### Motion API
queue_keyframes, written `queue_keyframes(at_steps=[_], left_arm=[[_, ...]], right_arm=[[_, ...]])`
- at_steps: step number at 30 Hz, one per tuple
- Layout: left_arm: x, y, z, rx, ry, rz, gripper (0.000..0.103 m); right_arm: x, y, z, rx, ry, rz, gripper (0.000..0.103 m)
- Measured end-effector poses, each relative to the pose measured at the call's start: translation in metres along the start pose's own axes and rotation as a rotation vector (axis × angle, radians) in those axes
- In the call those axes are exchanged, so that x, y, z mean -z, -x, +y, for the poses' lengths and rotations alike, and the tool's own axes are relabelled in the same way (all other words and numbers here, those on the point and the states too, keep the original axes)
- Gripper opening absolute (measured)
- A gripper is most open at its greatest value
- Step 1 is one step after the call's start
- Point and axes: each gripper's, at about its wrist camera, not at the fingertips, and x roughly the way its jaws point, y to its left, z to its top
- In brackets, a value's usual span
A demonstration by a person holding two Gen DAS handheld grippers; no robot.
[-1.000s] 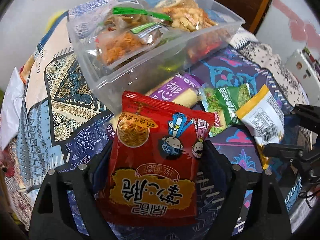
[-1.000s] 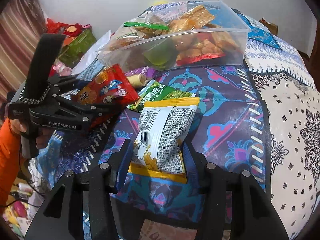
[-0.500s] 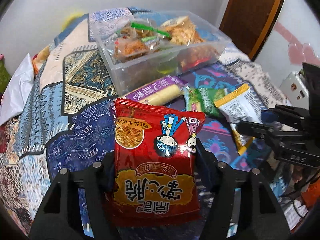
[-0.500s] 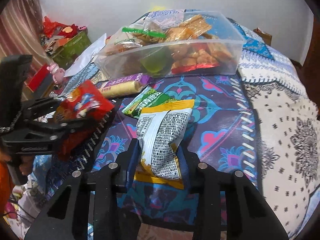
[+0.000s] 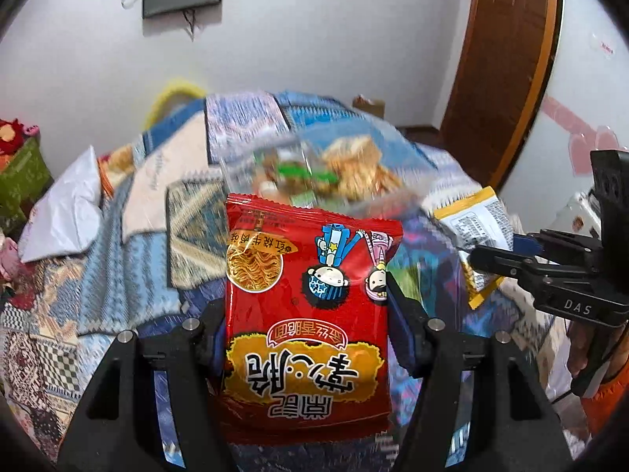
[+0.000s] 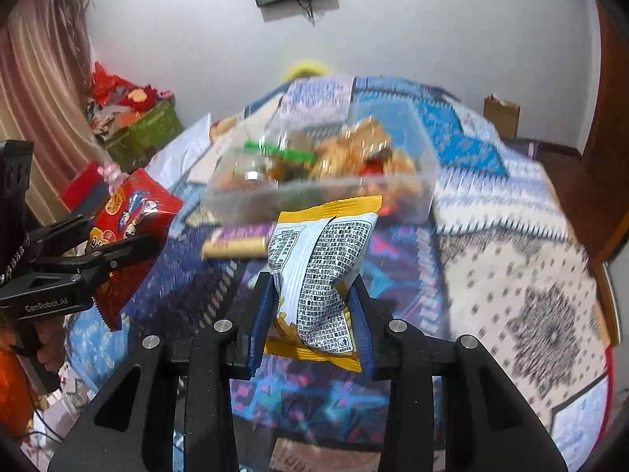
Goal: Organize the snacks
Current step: 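Carry the red bag and white-yellow bag into the clear box and release both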
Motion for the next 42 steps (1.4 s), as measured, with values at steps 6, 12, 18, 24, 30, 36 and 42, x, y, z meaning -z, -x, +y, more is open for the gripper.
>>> queue_keyframes(at_steps=[6, 12, 18, 24, 30, 36, 42], left_arm=[[-0.029, 0.001, 0.007, -0.009, 0.053, -0.059, 0.064], [-0.055, -0.015, 0.01, -0.018, 0.084, -0.087, 0.064], [-0.078, -0.04, 0.01, -0.007, 0.116, -0.085, 0.064], [-0.091, -0.08, 0.0, -0.005, 0.123, -0.069, 0.064], [-0.102, -0.123, 0.0, -0.003, 0.144, -0.033, 0.064], [-0.105, -0.152, -0.002, -0.059, 0.137, -0.018, 0.064], [-0.104, -0.165, -0.01, -0.119, 0.091, -0.022, 0.064]], right_arm=[[-0.03, 0.003, -0.007, 0.019, 0.006, -0.07, 0.034], [-0.059, -0.001, -0.02, 0.029, -0.002, -0.12, 0.034], [-0.077, -0.019, -0.027, 0.036, -0.005, -0.127, 0.034], [-0.088, -0.051, -0.038, 0.048, -0.001, -0.094, 0.034], [-0.09, -0.078, -0.048, 0.013, -0.013, -0.037, 0.034], [-0.083, -0.094, -0.051, 0.017, 0.015, 0.007, 0.034], [-0.073, -0.105, -0.054, 0.011, 0.013, 0.053, 0.034]])
